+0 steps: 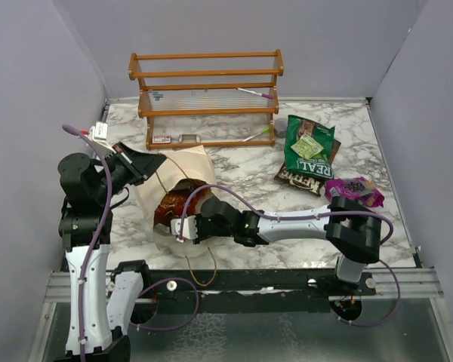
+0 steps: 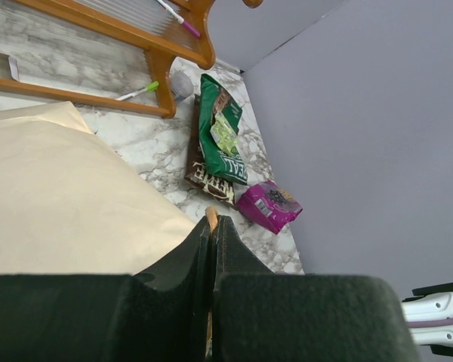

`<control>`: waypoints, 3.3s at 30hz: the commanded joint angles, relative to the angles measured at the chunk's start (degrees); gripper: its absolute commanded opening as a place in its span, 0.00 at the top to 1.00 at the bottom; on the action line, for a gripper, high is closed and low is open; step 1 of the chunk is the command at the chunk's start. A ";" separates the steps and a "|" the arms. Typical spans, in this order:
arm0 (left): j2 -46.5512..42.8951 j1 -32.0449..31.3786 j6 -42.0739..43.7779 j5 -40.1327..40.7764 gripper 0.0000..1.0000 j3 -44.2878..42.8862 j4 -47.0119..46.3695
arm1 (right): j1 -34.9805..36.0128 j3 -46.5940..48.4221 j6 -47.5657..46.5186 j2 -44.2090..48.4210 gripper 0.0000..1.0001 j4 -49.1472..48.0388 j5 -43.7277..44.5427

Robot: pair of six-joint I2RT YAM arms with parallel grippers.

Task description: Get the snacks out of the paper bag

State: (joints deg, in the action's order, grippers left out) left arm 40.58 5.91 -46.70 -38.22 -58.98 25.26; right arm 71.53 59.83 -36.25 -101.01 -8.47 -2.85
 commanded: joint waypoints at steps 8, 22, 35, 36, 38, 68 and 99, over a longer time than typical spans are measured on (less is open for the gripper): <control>0.21 -0.12 0.28 0.29 1.00 -1.09 -1.05 | 0.89 3.95 -3.06 -5.50 0.54 -0.50 3.03; -0.10 -0.11 -0.85 -0.86 1.00 -0.56 -2.25 | 3.63 6.07 -9.50 -13.59 0.22 -16.79 12.62; -0.13 -0.09 -0.81 -0.89 1.00 -0.39 -2.05 | 3.66 4.48 -10.96 -13.03 0.71 -24.06 16.15; -0.12 -0.11 -0.71 -0.89 1.00 -0.30 -2.12 | 3.64 4.15 -10.60 -12.31 0.75 -23.57 15.62; -0.14 -0.14 -0.67 -0.74 1.00 -0.03 -2.16 | 3.69 3.45 -9.43 -10.85 0.82 -21.98 13.87; -0.46 -0.11 0.10 0.29 1.00 -0.01 -1.22 | 4.74 -3.93 11.86 24.49 0.99 2.58 -0.35; -1.25 -0.11 0.24 1.70 1.00 0.89 -0.70 | 4.74 -21.96 13.88 73.63 0.98 -3.73 50.81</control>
State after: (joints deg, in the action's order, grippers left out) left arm 39.75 5.87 -46.74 -37.93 -58.59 25.26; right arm 76.07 42.15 -18.65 -28.99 -2.04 30.52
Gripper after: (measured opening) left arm 0.020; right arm 0.020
